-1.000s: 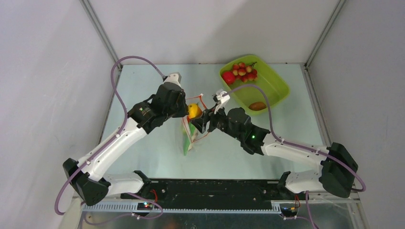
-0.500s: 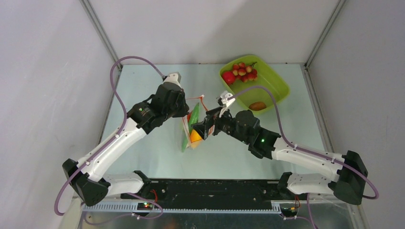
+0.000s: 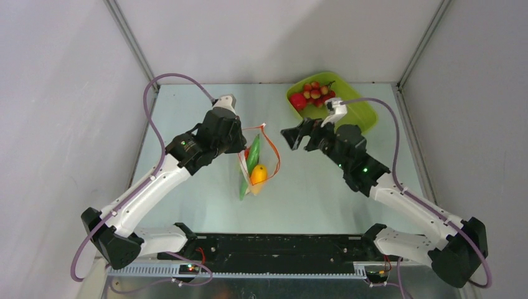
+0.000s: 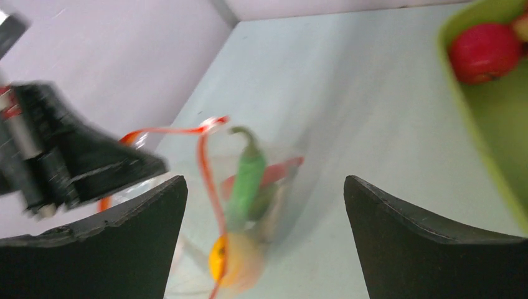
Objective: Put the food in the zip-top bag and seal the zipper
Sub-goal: Pick up the fake fruit from the bin.
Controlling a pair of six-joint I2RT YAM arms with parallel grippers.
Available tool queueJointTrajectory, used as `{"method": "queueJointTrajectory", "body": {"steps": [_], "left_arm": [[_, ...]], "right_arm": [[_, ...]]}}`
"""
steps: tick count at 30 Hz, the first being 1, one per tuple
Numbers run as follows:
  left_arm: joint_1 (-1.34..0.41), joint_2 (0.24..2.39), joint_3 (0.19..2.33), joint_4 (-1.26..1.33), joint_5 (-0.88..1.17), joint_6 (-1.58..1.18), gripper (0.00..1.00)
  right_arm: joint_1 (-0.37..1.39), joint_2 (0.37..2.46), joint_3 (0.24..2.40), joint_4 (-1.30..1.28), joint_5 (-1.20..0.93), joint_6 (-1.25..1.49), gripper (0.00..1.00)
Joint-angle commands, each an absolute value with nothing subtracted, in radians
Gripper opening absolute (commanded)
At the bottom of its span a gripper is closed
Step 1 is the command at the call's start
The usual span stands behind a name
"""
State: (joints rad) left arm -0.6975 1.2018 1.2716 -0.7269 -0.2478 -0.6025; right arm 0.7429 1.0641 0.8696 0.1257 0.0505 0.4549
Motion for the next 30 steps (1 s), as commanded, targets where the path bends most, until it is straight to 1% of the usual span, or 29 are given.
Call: {"method": "queueJointTrajectory", "body": {"steps": [1, 5, 9, 12, 20, 25, 30], "left_arm": [[-0.692, 1.172, 1.273, -0.694, -0.259, -0.602, 0.02], [-0.691, 1.171, 1.280, -0.700, -0.268, -0.592, 0.02], [-0.690, 1.170, 1.288, -0.710, -0.294, -0.582, 0.02], [-0.691, 1.170, 1.291, -0.716, -0.305, -0.575, 0.02], [-0.691, 1.176, 1.293, -0.709, -0.310, -0.538, 0.02], [-0.692, 1.182, 1.299, -0.713, -0.310, -0.528, 0.03], [-0.692, 1.193, 1.298, -0.714, -0.326, -0.521, 0.03]], "right_arm": [[0.614, 1.066, 0.891, 0.086, -0.011, 0.498, 0.99], [0.469, 1.154, 0.954, 0.013, 0.029, 0.513, 0.99], [0.376, 1.330, 1.055, -0.049, 0.083, 0.539, 0.99], [0.350, 1.445, 1.164, -0.074, 0.133, 0.538, 1.00], [0.289, 1.755, 1.397, -0.039, 0.081, 0.560, 1.00], [0.278, 1.956, 1.637, -0.107, 0.056, 0.563, 1.00], [0.281, 2.079, 1.722, -0.115, 0.069, 0.583, 1.00]]}}
